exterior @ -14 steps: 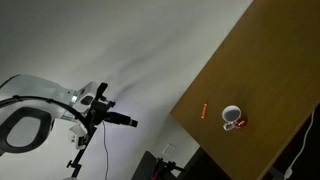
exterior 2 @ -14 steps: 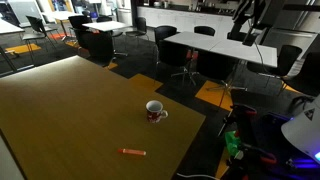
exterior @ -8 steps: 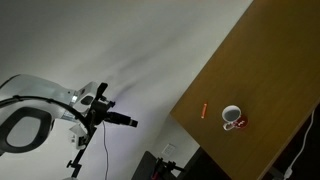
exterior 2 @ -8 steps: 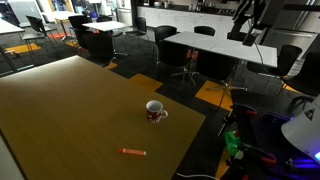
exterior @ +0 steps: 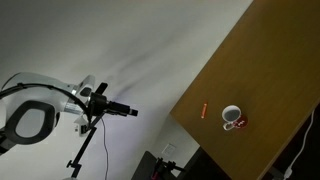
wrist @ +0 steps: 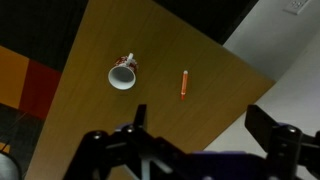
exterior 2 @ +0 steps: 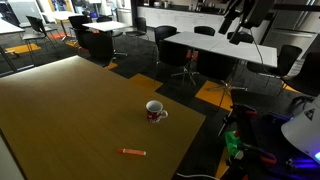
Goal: Pick up the marker and put it in the cup
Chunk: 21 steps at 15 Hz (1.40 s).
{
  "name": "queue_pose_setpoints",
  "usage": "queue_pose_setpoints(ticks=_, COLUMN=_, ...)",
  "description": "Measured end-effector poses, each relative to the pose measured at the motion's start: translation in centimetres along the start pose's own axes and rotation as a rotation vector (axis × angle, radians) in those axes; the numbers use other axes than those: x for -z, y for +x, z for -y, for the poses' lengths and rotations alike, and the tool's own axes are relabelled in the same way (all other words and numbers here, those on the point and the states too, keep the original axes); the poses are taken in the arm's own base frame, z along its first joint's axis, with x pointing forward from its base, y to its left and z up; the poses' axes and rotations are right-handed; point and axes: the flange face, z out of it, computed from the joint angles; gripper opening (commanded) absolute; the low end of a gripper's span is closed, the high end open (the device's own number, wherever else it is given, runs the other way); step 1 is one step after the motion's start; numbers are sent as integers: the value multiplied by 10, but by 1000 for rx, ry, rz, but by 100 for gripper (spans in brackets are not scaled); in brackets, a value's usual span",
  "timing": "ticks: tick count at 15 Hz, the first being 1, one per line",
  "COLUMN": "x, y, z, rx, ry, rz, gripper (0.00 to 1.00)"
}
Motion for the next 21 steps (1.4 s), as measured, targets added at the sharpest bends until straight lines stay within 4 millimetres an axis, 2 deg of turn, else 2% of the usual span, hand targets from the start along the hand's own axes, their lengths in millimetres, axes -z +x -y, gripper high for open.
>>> queue_pose_setpoints(ticks=5, x=-38, y=31, z=28, rx=16, ry=-42, rz=-30, gripper=100)
queue_pose_setpoints(ticks=9, x=-76, y=52, z=35, rx=21, ry=-28, rz=-45, gripper=100)
queue_pose_setpoints(ticks=15, x=-145, y=77, z=46, rx=36, ry=4, rz=-14, gripper=100)
queue_pose_setpoints(ticks=21, x=-216, y=91, z=56, rx=70, ry=24, rz=72, gripper=100)
